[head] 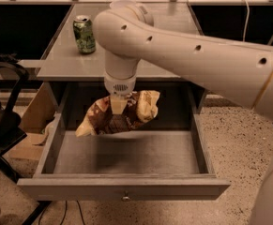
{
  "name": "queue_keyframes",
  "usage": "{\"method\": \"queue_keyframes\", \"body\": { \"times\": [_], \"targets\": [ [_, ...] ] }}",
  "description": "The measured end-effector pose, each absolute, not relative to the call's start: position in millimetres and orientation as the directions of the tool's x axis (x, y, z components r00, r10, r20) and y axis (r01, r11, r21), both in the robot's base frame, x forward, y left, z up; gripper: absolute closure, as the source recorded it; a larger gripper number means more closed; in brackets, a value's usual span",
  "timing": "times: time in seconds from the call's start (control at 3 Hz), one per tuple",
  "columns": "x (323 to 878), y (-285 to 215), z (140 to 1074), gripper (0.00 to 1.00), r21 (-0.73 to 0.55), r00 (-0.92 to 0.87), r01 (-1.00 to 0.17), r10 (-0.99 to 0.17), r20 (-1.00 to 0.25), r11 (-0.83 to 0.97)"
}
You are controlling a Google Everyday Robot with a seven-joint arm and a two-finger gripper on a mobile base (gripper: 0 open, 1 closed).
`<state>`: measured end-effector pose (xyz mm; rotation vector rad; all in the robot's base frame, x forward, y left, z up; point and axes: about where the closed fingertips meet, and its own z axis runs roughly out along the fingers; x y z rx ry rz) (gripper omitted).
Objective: Pick brown chip bag from top drawer and place on counter
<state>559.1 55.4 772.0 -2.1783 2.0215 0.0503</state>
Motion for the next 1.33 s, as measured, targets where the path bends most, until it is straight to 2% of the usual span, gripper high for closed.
{"method": "queue_keyframes", "body": {
  "times": [0.67, 1.0, 1.33],
  "targets": [
    [596, 18, 881, 1.00, -0.116, 0.085, -0.990, -0.992, -0.090, -0.074],
    [630, 4, 926, 1.00, -0.169, 0.041, -0.985, -0.996, -0.085, -0.027],
    [662, -19, 977, 1.00, -0.263, -0.055, -0.961, -0.989, -0.134, 0.090]
  ]
}}
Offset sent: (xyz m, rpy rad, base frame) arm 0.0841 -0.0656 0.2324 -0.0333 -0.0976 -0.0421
